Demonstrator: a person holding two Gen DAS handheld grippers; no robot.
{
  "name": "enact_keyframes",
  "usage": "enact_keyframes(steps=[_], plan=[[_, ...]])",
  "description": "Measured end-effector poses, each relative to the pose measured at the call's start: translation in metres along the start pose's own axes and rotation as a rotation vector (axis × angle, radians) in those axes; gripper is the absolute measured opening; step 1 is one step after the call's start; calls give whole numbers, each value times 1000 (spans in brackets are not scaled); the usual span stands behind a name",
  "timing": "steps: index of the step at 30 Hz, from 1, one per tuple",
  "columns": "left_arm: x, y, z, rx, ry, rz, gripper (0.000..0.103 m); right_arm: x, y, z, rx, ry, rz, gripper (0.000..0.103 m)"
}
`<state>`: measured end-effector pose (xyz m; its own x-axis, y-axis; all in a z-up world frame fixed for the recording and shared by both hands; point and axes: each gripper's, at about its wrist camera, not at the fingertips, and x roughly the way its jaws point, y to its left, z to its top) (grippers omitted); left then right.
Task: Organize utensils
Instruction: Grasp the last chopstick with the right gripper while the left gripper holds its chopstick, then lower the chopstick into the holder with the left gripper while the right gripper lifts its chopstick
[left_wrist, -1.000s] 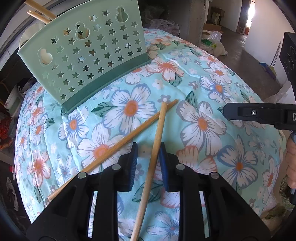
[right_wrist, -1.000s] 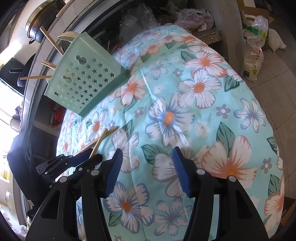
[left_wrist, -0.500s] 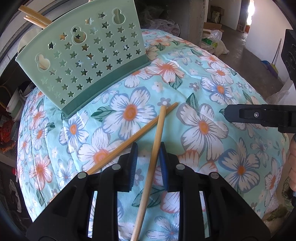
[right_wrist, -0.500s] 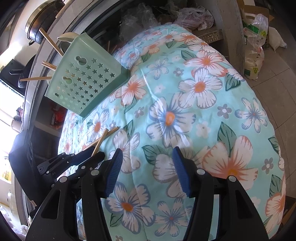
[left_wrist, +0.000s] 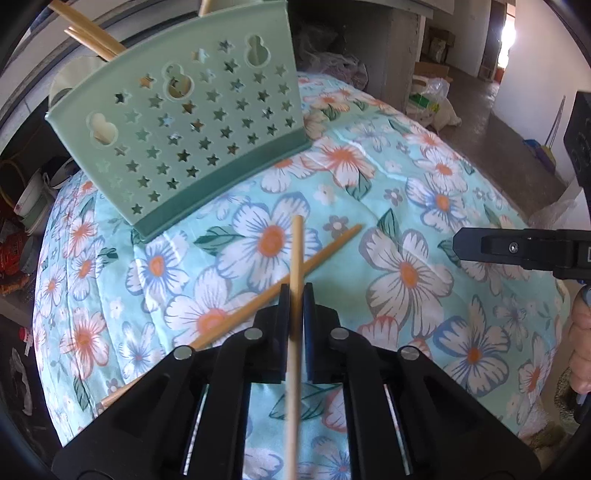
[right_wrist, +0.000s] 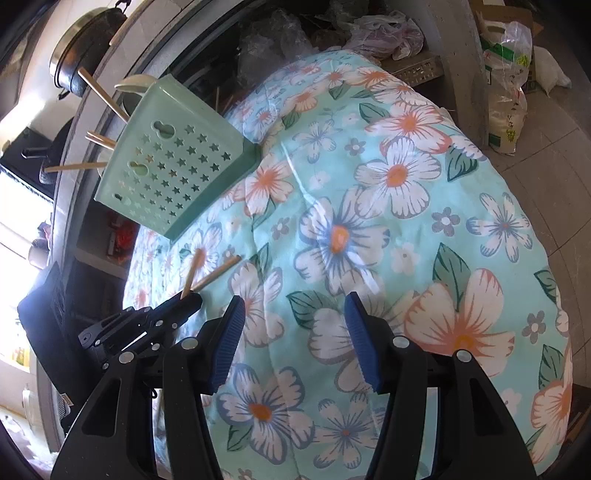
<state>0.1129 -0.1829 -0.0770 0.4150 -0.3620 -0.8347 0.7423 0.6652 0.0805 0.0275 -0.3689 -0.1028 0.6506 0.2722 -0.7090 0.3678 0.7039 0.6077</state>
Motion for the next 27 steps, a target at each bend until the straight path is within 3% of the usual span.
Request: enact_keyframes(steps=[6,15,19,27], plan=[[-26,25,2,-95,-66,-25,5,0,9,6,20,0,69,55],[-62,64,0,-232,-162,-70,5,35,31,9,125,98,282,55],[-71,73,-3,-265,-188,-82,5,61,35,10,181,142,271,55],[-75,81,-6,-300,-212,-107,5,84,43,19,238,119,235,48]])
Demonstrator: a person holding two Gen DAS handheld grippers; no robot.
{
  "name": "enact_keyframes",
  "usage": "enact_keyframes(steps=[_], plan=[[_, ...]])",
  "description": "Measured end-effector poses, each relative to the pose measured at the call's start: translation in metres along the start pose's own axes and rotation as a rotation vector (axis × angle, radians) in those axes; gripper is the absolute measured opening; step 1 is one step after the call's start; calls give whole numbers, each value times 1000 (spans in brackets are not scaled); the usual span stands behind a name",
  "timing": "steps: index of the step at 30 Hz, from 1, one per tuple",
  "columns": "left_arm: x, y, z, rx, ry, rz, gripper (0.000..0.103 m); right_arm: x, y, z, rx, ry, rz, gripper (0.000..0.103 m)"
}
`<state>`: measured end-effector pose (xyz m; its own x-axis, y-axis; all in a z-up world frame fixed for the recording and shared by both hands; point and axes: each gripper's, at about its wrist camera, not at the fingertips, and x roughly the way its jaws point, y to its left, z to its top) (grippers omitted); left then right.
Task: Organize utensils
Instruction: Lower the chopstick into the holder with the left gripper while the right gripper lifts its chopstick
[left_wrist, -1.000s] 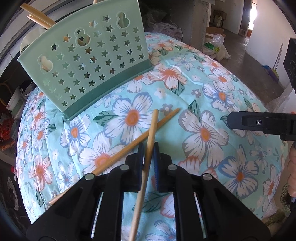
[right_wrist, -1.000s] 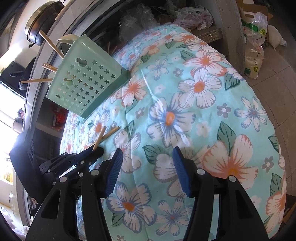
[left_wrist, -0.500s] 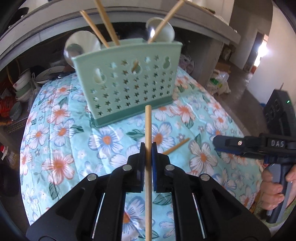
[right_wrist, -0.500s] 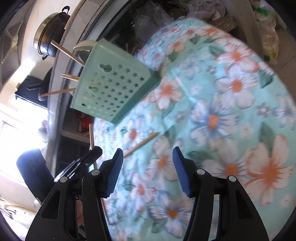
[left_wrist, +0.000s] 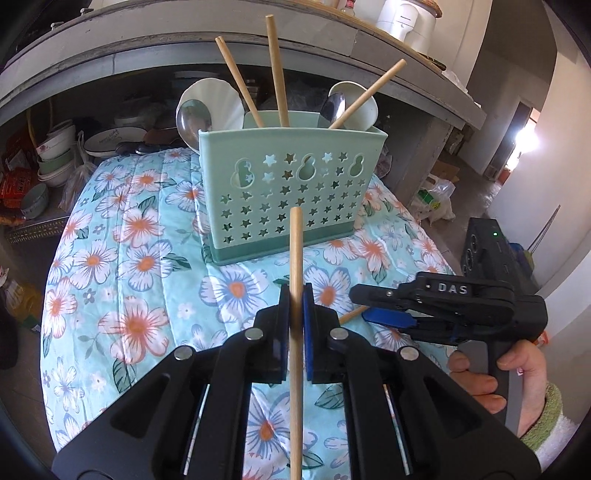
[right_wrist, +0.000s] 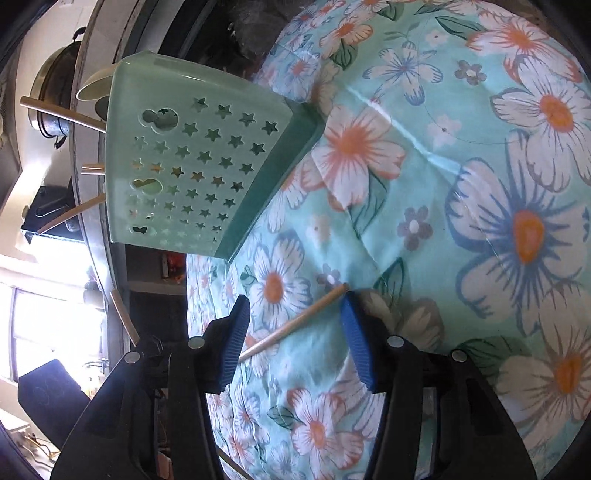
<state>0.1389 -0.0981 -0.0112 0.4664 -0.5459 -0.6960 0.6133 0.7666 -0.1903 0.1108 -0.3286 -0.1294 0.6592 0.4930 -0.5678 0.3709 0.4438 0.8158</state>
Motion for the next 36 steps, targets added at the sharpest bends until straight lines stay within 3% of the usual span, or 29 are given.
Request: enact_keyframes(steps=[5,9,19,36], plan=[[-1,1,0,-9,-9,-4,5,9,4,5,15,-38,-27,35],[-1,2,0,-13,-6,-4,5,8,-2,6,35,-60,-31,17],[-4,-3,2,-11,-17,-5,5,-34,-2,1,13,-152,139,9],[-30,-22,18,-11,-56,-17,5,-135,16,-5,-163,-384,193,6]])
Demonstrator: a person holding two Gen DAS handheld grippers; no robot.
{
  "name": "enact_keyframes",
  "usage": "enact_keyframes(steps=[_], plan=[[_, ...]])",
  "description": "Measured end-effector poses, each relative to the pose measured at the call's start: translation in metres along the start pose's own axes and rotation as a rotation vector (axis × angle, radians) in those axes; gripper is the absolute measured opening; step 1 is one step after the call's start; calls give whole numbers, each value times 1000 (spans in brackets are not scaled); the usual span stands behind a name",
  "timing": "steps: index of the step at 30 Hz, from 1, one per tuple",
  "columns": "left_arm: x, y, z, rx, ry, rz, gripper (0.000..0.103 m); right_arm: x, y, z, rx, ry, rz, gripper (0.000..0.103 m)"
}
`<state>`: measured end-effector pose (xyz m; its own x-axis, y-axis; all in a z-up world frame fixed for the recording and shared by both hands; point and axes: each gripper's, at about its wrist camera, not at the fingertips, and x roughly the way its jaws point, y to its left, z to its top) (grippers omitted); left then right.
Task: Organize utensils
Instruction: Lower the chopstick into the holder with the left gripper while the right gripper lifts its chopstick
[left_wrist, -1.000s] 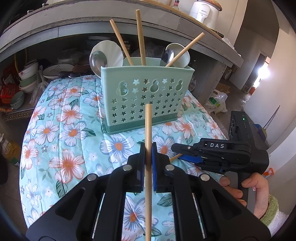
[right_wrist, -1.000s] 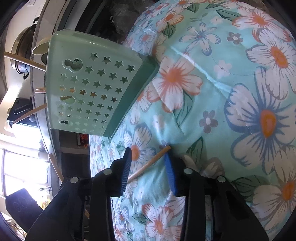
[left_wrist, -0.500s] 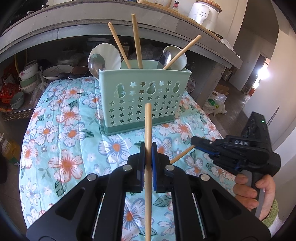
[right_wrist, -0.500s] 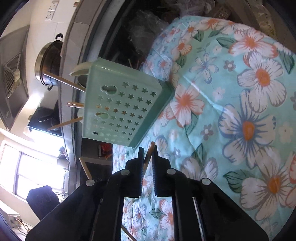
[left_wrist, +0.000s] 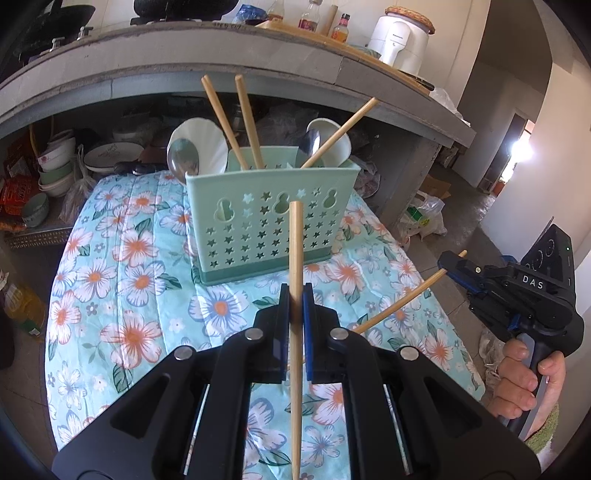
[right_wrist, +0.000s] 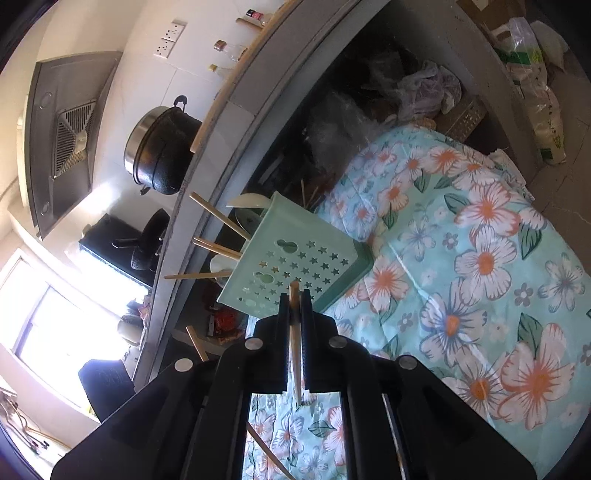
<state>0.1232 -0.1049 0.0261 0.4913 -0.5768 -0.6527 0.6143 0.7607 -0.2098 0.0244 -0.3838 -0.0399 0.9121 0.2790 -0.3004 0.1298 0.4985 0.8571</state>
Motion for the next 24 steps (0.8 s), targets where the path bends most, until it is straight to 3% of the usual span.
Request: enact_keyframes(steps=[6,10,17,20,24], plan=[[-22,-6,25,10,-78,16,5,-27,1,10,-20,-57,18,6],[-42,-11,60,8,-199,20,5,-40,0,17,-33,-84,23,6],[-76,-21,128,-23,-494,38,5,-50,-8,22,-7,-101,25,6],[-73,-22,150,-52,-586,50,5,-47,-7,24,-5,-99,32,6],[-48,-24,172,-76,-657,124,5,-38,-7,23,8,-73,37,6]])
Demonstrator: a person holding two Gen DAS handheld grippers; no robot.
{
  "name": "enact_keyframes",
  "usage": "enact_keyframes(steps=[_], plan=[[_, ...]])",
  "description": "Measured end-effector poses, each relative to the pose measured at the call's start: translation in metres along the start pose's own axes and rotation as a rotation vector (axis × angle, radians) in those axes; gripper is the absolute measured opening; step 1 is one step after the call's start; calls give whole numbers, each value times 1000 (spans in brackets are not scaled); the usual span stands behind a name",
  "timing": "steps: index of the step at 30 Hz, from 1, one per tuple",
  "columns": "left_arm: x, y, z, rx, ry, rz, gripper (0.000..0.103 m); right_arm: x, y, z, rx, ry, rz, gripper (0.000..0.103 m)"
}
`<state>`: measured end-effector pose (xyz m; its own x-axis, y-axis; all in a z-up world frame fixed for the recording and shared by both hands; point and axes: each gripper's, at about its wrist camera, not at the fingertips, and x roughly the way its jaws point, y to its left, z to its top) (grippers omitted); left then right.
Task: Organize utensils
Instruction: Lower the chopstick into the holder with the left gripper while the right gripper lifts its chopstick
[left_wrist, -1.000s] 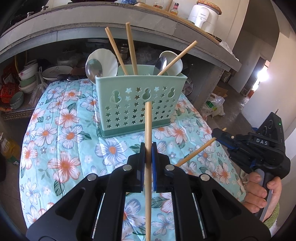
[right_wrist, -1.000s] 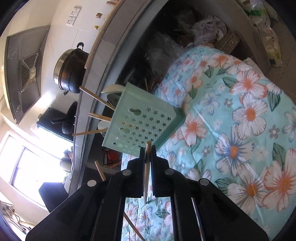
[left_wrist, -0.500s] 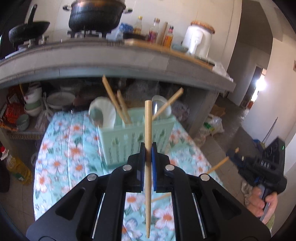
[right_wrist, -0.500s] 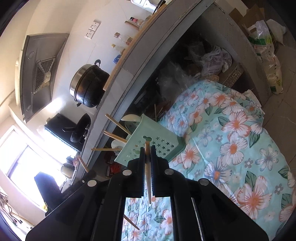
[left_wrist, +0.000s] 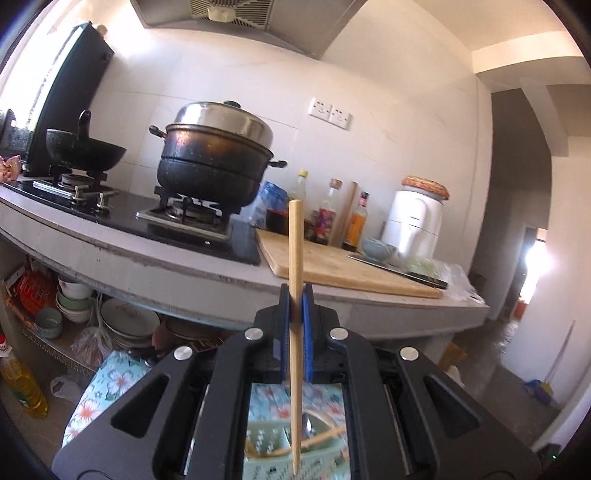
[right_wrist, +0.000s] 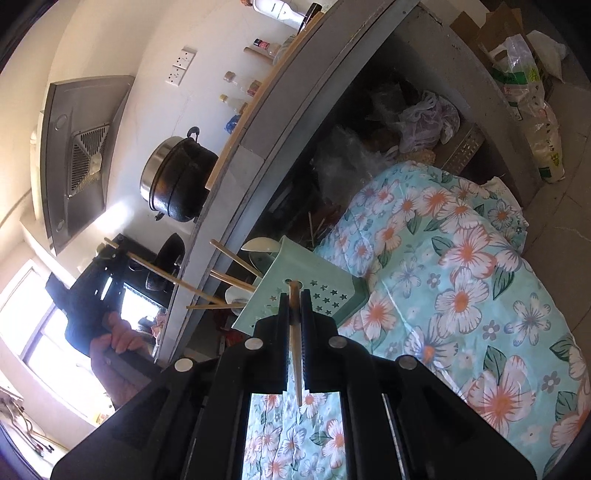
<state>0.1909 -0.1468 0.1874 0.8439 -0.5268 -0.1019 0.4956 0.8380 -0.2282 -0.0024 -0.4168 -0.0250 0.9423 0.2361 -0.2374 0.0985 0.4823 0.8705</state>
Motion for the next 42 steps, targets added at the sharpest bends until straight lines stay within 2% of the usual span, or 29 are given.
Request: enact_keyframes(steps=[4,8,15,17,18,19,21,22,26,29,33,38,42], plan=[[37,-2,-14,27,0,66,5,6,-1,-2,3,18,-9,6],[57,4,-36,48,-8,114,5,11,-3,-1,10,25,-14,6],[57,9,-79,95,-27,107,6,13,-1,-1,1,30,-23,6],[48,12,-83,91,-42,93,18,13,-1,-2,-1,29,-27,6],[43,13,-85,89,-52,91,35,12,-1,-2,-2,27,-30,6],[36,13,-85,89,-67,95,43,11,0,-2,-4,23,-32,6],[24,12,-85,98,-85,93,46,9,2,-2,-8,16,-35,6],[18,11,-84,102,-90,89,51,8,4,-2,-15,11,-37,6],[-9,12,-77,108,-91,77,62,0,16,0,-56,-17,-42,6],[-27,14,-73,118,-52,69,71,-9,33,3,-112,-52,-33,6],[-46,20,-80,151,77,48,79,-20,70,16,-227,-106,-10,6],[-71,36,-103,155,203,48,84,-29,131,37,-407,-177,43,6],[-85,43,-127,144,281,40,86,-22,177,50,-539,-226,51,6]])
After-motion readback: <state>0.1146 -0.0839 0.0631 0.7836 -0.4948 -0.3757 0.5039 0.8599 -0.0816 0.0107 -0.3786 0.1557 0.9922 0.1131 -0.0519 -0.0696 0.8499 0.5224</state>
